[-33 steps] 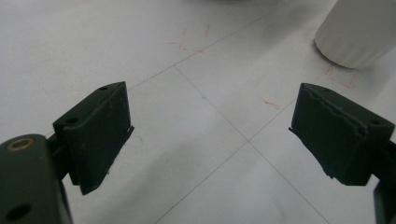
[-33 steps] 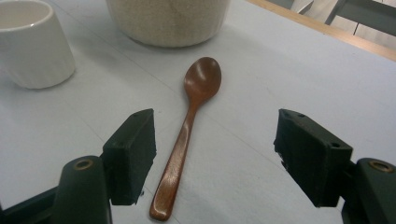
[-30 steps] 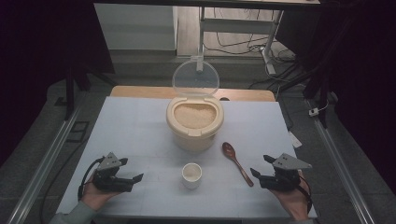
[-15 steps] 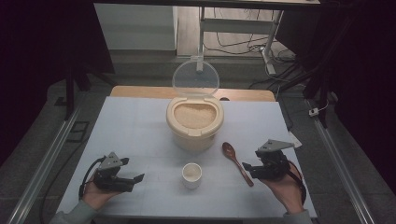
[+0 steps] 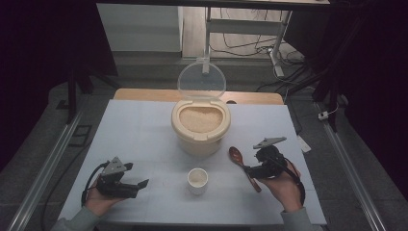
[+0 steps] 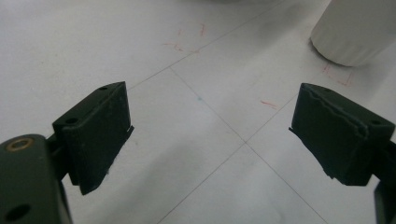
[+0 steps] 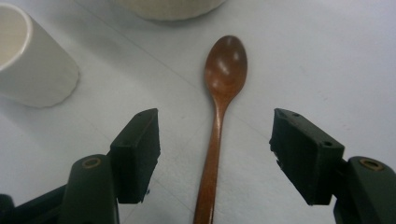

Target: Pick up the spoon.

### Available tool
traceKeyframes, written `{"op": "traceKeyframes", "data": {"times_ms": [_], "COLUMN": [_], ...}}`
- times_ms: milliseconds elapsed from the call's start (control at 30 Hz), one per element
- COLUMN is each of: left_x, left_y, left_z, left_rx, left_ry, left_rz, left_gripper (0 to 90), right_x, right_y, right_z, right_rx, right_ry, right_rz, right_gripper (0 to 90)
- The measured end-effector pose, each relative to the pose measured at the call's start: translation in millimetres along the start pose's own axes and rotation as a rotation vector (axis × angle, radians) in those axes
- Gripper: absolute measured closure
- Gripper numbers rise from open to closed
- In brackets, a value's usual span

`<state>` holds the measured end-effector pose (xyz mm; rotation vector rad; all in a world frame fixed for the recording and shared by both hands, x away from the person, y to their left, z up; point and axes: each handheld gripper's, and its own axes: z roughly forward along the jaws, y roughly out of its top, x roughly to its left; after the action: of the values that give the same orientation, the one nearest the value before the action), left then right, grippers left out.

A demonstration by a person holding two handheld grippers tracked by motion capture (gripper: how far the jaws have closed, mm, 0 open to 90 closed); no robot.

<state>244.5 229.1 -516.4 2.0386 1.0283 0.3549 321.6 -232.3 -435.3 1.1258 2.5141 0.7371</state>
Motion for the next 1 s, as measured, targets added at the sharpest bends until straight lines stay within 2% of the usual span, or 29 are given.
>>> {"op": "traceKeyframes", "data": {"times_ms": [100, 300, 333, 633, 733, 1000], "left_x": [-0.1, -1.4, -1.5, -2.0, -1.8, -2.3], "left_y": [-0.2, -0.4, -0.5, -1.2, -1.4, -1.5], "left_z": [-0.3, -0.1, -0.2, 0.2, 0.3, 0.2], "left_rx": [-0.001, 0.003, 0.003, 0.009, 0.011, 0.013], "left_ry": [0.002, 0.007, 0.008, 0.011, 0.01, 0.01], "left_rz": [0.0, 0.007, 0.007, 0.013, 0.014, 0.019], "left_gripper": [11.8, 11.7, 11.7, 11.7, 11.7, 11.7], "right_x": [-1.3, -4.1, -4.8, -4.4, -3.7, -3.5], "right_y": [-1.3, -3.7, -5.6, -13.1, -16.1, -19.1], "right_z": [6.7, 12.2, 16.0, 37.8, 46.1, 52.7], "right_rx": [0.054, 0.093, 0.115, 0.191, 0.232, 0.267], "right_ry": [-0.006, -0.009, -0.006, 0.004, 0.007, -0.005], "right_rz": [0.004, 0.013, 0.015, 0.014, 0.011, 0.014], "right_gripper": [33.6, 35.8, 36.3, 39.5, 43.3, 50.3]}}
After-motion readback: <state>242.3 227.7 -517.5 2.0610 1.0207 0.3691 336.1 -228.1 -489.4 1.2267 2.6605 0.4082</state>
